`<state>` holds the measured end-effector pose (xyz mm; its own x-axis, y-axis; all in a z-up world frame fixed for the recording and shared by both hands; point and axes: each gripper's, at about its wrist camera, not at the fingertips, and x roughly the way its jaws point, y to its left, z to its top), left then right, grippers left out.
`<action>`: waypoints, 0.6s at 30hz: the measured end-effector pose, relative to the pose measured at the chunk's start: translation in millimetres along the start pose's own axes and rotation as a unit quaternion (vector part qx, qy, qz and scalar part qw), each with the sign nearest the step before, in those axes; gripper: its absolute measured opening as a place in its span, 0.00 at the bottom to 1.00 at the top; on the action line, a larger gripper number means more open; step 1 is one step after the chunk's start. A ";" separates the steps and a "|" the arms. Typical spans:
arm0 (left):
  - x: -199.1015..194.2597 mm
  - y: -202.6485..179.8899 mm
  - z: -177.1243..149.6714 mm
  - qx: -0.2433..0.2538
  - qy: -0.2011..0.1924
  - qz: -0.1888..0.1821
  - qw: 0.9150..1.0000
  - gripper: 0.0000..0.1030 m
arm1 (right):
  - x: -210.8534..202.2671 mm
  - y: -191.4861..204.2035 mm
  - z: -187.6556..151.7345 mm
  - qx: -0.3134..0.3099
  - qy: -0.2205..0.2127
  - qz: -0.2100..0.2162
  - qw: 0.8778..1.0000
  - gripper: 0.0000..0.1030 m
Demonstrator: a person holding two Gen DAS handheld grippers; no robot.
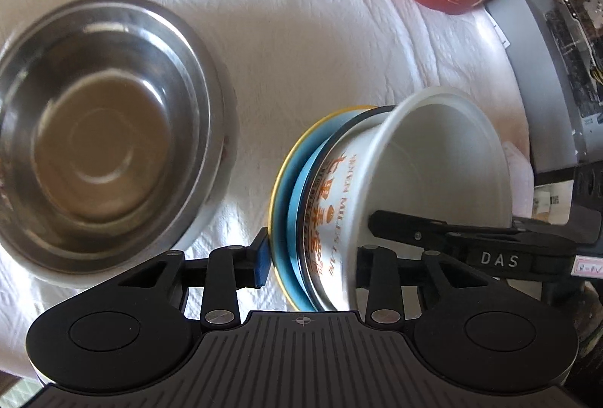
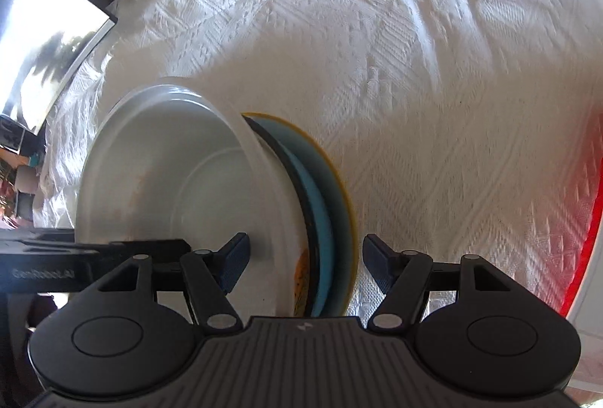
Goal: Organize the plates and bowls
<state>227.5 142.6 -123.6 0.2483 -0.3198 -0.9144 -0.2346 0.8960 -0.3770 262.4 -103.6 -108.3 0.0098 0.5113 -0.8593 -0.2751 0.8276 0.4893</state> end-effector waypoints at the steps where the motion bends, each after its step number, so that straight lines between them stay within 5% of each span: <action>1: 1.6 -1.4 0.2 0.000 0.001 0.000 1.000 0.41 | 0.2 -1.4 -0.7 0.003 0.000 0.002 1.000 0.66; 6: 7.1 -16.8 -0.5 0.015 0.005 0.007 1.000 0.65 | 0.5 -3.6 -3.5 0.010 -0.003 0.007 1.000 0.66; 18: 6.3 -13.2 -2.5 -0.003 -0.005 0.003 1.000 0.64 | 2.4 -6.2 -2.6 0.007 -0.004 0.024 1.000 0.62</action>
<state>229.8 127.9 -124.8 0.2561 -0.3114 -0.9151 -0.2410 0.8962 -0.3724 261.6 -108.1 -113.8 0.0040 0.5520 -0.8338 -0.2615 0.8054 0.5319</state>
